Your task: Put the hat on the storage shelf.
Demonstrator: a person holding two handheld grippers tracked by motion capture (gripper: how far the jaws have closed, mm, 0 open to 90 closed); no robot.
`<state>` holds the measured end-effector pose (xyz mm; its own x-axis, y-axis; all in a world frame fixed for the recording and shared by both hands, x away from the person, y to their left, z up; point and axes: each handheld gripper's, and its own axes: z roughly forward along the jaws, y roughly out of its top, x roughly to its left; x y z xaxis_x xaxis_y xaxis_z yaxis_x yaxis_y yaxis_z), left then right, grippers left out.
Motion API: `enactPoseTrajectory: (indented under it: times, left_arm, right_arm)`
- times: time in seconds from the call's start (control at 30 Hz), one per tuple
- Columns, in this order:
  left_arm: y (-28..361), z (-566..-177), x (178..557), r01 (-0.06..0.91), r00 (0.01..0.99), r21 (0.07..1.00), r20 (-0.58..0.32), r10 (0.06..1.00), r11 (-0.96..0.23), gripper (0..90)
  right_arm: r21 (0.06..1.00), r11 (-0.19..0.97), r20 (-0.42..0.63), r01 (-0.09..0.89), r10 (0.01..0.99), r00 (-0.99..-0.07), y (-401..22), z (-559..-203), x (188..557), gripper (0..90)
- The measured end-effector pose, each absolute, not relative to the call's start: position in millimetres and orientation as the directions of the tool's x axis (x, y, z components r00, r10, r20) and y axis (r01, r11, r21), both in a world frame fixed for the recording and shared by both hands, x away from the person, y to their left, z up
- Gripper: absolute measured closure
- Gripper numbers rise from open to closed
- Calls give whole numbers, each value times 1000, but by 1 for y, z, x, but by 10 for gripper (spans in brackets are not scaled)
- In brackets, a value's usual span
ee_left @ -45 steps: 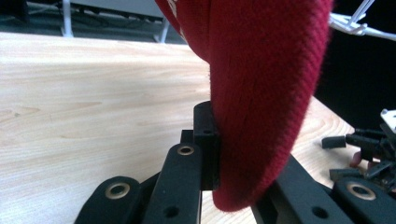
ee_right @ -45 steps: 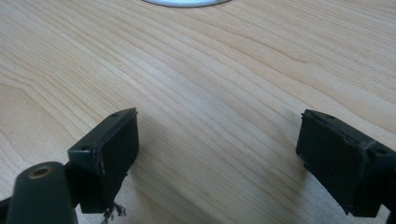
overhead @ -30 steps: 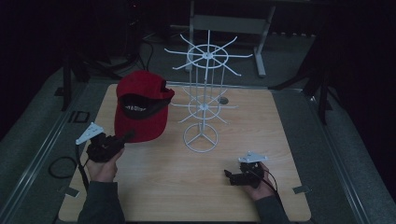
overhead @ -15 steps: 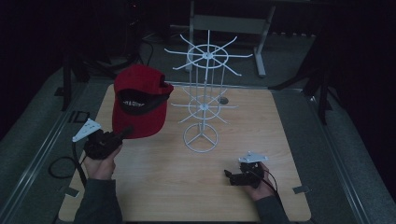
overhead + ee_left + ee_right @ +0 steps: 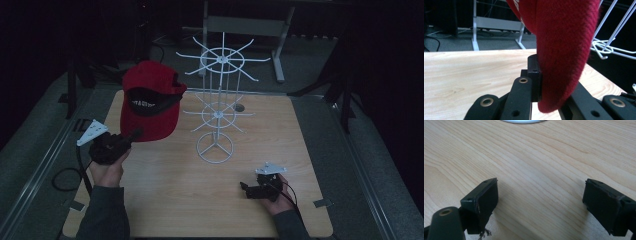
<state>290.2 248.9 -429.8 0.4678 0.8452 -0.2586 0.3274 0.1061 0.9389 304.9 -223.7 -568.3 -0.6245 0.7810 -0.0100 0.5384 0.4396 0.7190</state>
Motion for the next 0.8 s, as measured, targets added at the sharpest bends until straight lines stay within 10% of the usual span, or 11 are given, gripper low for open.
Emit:
enactPoseTrajectory:
  times: [0.8]
  left_arm:
    - [245, -408, 290, 257, 480, 956, -252, 840, 140, 858]
  right_arm:
    - [718, 441, -11, 538, 781, -625, -224, -568, 305, 129]
